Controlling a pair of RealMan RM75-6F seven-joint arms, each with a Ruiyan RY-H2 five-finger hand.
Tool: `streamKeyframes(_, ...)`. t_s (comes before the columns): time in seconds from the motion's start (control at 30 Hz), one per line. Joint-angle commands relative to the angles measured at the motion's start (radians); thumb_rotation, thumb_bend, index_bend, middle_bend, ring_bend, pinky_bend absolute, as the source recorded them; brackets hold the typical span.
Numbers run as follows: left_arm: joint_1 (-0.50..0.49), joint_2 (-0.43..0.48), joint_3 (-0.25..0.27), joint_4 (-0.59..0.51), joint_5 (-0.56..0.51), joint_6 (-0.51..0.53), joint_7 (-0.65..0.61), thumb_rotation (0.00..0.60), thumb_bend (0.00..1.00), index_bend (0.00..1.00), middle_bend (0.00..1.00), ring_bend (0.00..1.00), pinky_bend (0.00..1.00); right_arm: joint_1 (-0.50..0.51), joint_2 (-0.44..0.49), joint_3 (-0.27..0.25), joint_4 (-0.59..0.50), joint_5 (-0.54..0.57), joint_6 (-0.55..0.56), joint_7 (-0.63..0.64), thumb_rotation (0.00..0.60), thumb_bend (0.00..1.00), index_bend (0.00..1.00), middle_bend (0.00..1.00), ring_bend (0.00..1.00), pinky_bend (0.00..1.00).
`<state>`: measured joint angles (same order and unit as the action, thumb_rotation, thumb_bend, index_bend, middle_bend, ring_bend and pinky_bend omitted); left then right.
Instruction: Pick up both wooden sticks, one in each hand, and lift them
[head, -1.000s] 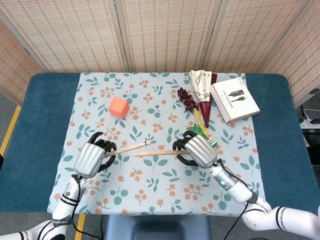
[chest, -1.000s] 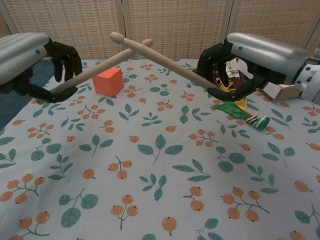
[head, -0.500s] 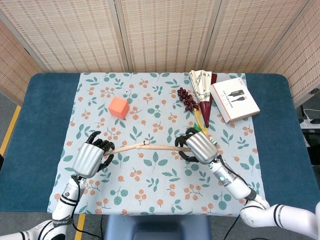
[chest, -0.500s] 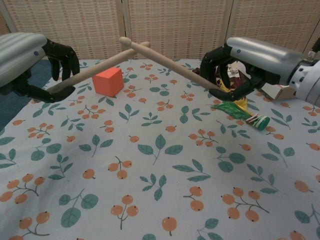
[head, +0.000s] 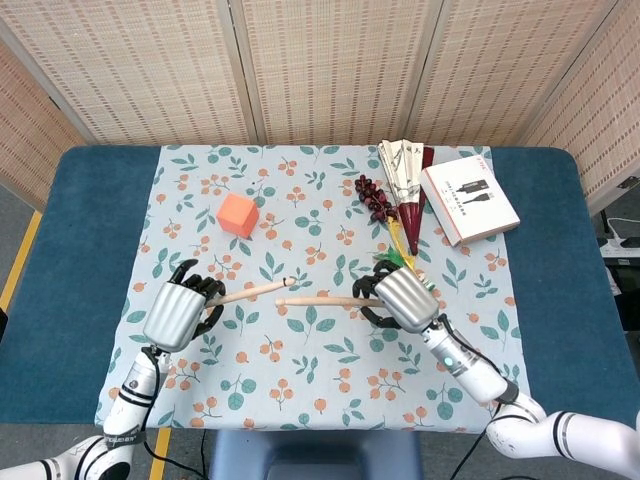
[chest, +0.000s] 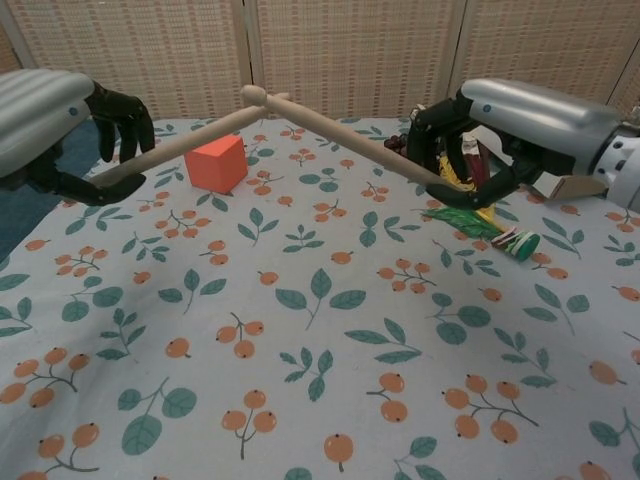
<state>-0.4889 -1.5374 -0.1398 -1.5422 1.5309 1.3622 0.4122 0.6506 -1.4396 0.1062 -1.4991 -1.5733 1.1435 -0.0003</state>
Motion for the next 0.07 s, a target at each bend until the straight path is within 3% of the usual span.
streamKeyframes(0.03, -0.003, -0.002, -0.004, 0.027, -0.010, -0.007, -0.008, 0.600, 0.54, 0.85, 0.86, 0.53, 0.24, -0.011, 0.013, -0.017, 0.007, -0.018, 0.014, -0.007, 0.600, 0.59, 1.00, 0.89, 0.59, 0.32)
streamKeyframes(0.07, -0.004, -0.004, -0.005, 0.049, -0.018, -0.016, -0.012, 0.600, 0.54, 0.85, 0.86, 0.54, 0.24, -0.018, 0.018, -0.027, 0.020, -0.025, 0.021, -0.020, 0.600, 0.59, 1.00, 0.89, 0.59, 0.32)
